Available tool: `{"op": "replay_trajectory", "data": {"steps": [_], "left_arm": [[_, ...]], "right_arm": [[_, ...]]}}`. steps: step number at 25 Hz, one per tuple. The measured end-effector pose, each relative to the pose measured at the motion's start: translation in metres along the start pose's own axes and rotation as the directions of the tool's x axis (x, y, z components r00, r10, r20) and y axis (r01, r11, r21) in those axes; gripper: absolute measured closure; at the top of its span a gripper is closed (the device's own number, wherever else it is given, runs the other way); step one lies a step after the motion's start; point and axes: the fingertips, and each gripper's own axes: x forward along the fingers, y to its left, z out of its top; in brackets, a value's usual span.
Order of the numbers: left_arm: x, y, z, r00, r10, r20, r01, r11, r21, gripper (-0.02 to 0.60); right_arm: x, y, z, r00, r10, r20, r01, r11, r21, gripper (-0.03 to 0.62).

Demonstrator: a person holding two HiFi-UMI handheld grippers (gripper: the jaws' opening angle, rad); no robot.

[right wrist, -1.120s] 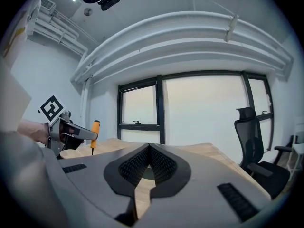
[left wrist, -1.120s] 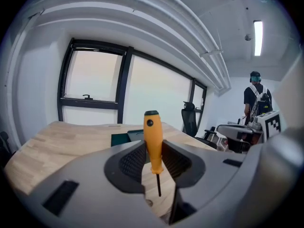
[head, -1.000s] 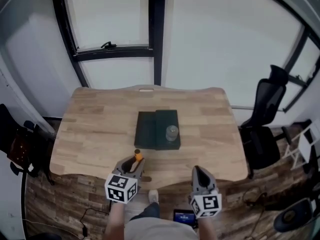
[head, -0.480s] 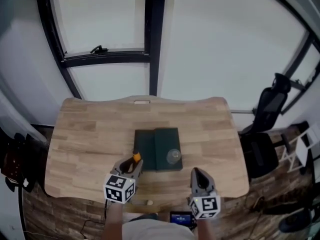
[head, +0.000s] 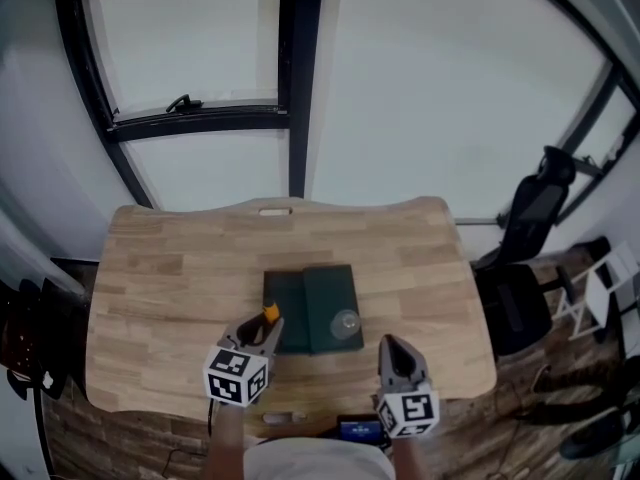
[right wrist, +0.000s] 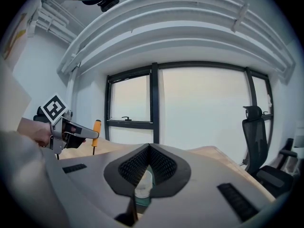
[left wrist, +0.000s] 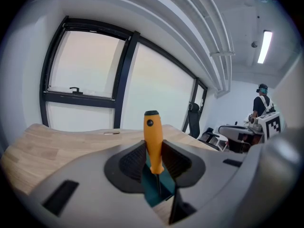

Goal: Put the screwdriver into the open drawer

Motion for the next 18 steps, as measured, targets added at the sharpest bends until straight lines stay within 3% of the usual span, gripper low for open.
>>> {"op": "replay_trajectory", "data": {"steps": [18], "left_arm": [[0.003,0.031,0.003,0.999,0.046,-0.020,-0.047,0.999,-0.008,0.477]], "right_arm": [[0.030,0.009,0.013,0.999,0.052,0.014,-0.052,0.999,-0.009,0.597]]}}
